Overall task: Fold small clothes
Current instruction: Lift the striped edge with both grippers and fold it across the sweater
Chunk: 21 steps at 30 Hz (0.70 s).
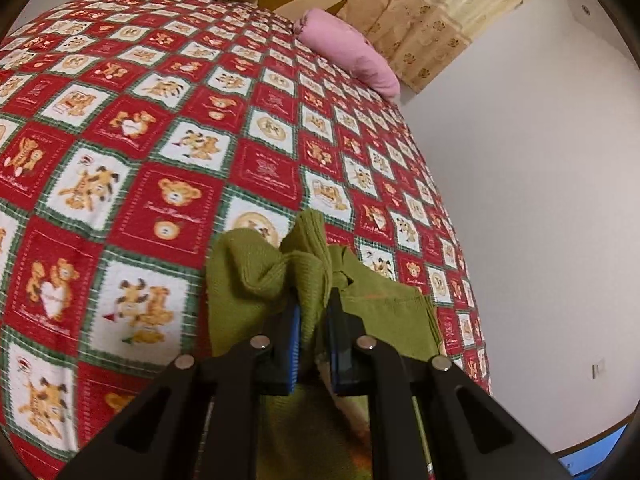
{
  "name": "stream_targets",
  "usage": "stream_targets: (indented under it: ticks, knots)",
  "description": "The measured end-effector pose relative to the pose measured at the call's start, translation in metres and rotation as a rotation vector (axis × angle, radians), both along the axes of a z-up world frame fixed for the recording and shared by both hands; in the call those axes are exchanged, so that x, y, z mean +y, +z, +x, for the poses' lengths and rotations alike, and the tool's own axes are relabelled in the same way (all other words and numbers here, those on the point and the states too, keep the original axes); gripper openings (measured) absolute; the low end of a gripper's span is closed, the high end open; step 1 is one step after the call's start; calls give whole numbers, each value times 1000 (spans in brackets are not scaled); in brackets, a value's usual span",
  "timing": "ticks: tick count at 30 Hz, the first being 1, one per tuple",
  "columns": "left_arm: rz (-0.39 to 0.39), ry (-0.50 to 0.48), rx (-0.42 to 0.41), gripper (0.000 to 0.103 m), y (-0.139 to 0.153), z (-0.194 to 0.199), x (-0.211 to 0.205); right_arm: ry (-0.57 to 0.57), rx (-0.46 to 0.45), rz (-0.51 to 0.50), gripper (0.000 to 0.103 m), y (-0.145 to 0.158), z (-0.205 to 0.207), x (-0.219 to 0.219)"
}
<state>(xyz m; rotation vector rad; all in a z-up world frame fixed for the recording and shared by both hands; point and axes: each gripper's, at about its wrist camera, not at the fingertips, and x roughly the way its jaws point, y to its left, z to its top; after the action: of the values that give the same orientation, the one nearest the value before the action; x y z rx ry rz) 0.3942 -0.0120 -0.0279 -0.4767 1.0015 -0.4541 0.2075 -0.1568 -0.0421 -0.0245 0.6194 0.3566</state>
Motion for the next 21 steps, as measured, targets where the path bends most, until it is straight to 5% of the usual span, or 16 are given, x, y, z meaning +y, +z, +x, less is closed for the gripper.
stream_targets:
  ticks: [14,21]
  knots:
    - [231,-100,-79,12,3,-11,-120,-118,35,72,7,-5,-14,-84]
    - [283,-143,-98,12,5,-13,-158,-178,49,101,7,-9,-18,-123]
